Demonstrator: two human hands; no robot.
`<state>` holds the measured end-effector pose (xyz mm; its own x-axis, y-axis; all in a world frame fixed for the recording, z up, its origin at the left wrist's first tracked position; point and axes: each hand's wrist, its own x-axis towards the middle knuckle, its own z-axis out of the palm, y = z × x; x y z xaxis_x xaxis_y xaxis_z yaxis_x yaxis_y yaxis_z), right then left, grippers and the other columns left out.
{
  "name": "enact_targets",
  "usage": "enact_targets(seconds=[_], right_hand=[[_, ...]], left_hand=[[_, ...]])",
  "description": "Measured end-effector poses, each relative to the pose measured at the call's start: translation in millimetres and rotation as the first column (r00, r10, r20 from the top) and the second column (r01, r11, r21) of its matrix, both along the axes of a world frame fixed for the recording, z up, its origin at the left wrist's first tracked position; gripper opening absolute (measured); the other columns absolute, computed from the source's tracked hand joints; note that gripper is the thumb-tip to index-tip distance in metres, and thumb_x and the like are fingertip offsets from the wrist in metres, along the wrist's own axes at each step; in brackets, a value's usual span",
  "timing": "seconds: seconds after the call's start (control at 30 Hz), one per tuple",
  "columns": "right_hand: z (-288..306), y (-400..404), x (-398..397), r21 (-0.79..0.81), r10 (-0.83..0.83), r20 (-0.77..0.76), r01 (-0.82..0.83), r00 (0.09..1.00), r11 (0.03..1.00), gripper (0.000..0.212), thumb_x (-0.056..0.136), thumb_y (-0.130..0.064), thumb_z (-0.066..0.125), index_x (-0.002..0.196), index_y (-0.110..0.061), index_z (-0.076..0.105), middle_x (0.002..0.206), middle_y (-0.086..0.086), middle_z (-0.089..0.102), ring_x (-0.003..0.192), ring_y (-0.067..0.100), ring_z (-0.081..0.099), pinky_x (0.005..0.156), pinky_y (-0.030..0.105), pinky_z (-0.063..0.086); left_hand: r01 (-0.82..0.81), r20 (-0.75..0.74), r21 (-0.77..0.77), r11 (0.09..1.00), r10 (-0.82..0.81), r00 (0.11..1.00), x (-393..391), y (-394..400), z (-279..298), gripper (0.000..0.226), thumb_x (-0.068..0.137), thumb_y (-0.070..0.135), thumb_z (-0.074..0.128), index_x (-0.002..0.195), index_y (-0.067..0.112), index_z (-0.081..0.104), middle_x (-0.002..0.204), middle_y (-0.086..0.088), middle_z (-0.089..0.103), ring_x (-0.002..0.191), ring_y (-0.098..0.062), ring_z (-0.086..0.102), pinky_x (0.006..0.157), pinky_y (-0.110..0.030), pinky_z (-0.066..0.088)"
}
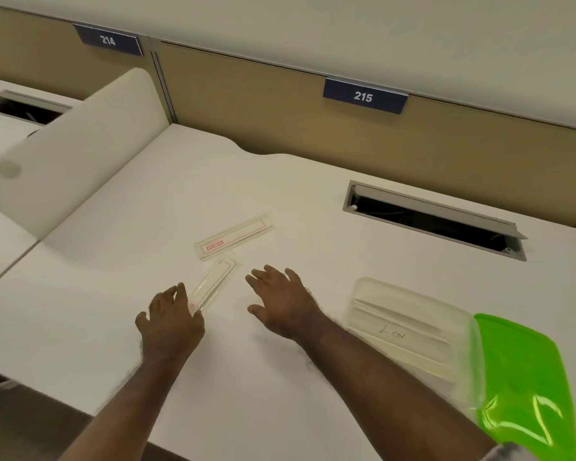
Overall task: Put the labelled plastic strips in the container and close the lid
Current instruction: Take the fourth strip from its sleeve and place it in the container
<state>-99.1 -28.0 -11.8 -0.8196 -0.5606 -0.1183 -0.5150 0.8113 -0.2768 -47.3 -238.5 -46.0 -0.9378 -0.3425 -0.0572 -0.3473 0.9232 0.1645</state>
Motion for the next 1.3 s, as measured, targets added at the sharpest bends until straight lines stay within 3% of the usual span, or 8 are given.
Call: enact_targets(seconds=[0.23, 0.43, 0.53, 0.63, 0.73, 0.93, 1.17, 1.3], right_hand=[[-24.7, -59.9, 4.0, 0.088, 0.126, 0.125, -0.137, 0.984, 0.987, 0.068, 0.093, -0.043, 0.046, 0.150, -0.019, 0.018, 0.161, -0.001, 0.013, 0.148, 0.022, 0.006, 0.117, 0.050, 0.010], [-29.8, -77.7, 6.4, 0.112, 0.139, 0.123, -0.153, 0.983, 0.982, 0.072, 0.093, -0.042, 0.048, 0.151, -0.018, 0.011, 0.162, 0.000, 0.005, 0.148, 0.024, 0.005, 0.116, 0.051, 0.016], [-27.6, -71.1, 5.5, 0.048, 0.113, 0.076, -0.116, 0.991, 0.992, 0.074, 0.093, -0.039, 0.050, 0.151, -0.019, 0.009, 0.162, 0.000, 0.000, 0.148, 0.024, 0.006, 0.114, 0.052, 0.019], [-24.0, -53.6, -2.2, -0.004, 0.077, 0.034, -0.077, 0.996, 0.997, 0.076, 0.092, -0.036, 0.051, 0.152, -0.022, 0.006, 0.162, -0.003, -0.002, 0.148, 0.022, 0.007, 0.113, 0.051, 0.021], [-17.4, -26.6, -13.8, -0.012, 0.037, -0.017, -0.037, 0.999, 0.999, 0.077, 0.092, -0.035, 0.050, 0.152, -0.025, 0.004, 0.162, -0.005, -0.004, 0.148, 0.019, 0.006, 0.113, 0.049, 0.023], [11.9, 44.6, -27.0, -0.036, -0.073, -0.156, 0.068, 0.985, 0.997, 0.073, 0.092, -0.031, 0.054, 0.151, -0.026, 0.013, 0.162, -0.008, 0.007, 0.149, 0.018, 0.005, 0.111, 0.046, 0.028], [55.5, 119.2, -4.6, -0.081, -0.150, -0.263, 0.133, 0.953, 0.988, 0.065, 0.090, -0.029, 0.059, 0.147, -0.030, 0.027, 0.158, -0.012, 0.021, 0.148, 0.016, 0.010, 0.103, 0.041, 0.033], [71.6, 156.4, 18.7, -0.234, -0.257, -0.230, 0.203, 0.939, 0.951, 0.060, 0.087, -0.028, 0.064, 0.141, -0.033, 0.038, 0.150, -0.017, 0.036, 0.145, 0.007, 0.016, 0.103, 0.033, 0.026]], left_hand=[[-0.101, 0.051, 0.035, 0.994, 0.099, 0.994, 7.3, -27.2, -4.0, 0.032, 0.086, 0.028, 0.058, 0.116, 0.028, 0.068, 0.098, -0.004, 0.072, 0.095, -0.033, 0.063, 0.082, -0.042, 0.040], [-0.150, 0.082, 0.311, 0.939, 0.131, 0.988, 2.3, -33.2, 8.7, 0.024, 0.091, 0.028, 0.055, 0.113, 0.031, 0.067, 0.109, 0.005, 0.072, 0.102, -0.023, 0.063, 0.089, -0.038, 0.041], [-0.125, 0.056, 0.499, 0.858, 0.112, 0.992, 0.1, -32.6, 21.6, 0.022, 0.090, 0.022, 0.060, 0.109, 0.025, 0.071, 0.106, 0.000, 0.075, 0.089, -0.021, 0.066, 0.081, -0.035, 0.051], [-0.104, 0.039, 0.635, 0.766, 0.103, 0.994, -2.2, -25.9, 41.5, 0.016, 0.091, 0.015, 0.060, 0.100, 0.020, 0.073, 0.101, -0.004, 0.074, 0.083, -0.018, 0.064, 0.063, -0.024, 0.046], [-0.113, 0.060, 0.762, 0.638, 0.104, 0.993, -4.1, -17.8, 62.7, 0.013, 0.090, 0.012, 0.061, 0.089, 0.015, 0.074, 0.101, -0.001, 0.072, 0.091, -0.019, 0.064, 0.065, -0.022, 0.044], [-0.029, 0.072, 0.875, 0.484, -0.071, 0.995, -7.5, 7.8, 113.0, 0.010, 0.089, 0.019, 0.066, 0.092, 0.018, 0.076, 0.083, 0.005, 0.077, 0.082, -0.013, 0.064, 0.074, -0.021, 0.045], [0.052, 0.075, 0.926, 0.374, -0.318, 0.945, -19.2, 37.0, 146.0, 0.018, 0.092, 0.015, 0.061, 0.100, 0.016, 0.077, 0.088, -0.005, 0.077, 0.085, -0.016, 0.061, 0.082, -0.028, 0.046], [0.066, 0.072, 0.956, 0.287, -0.445, 0.893, -25.3, 55.2, 153.1, 0.016, 0.088, 0.017, 0.067, 0.099, 0.017, 0.078, 0.085, -0.003, 0.074, 0.073, -0.009, 0.057, 0.079, -0.028, 0.046]])
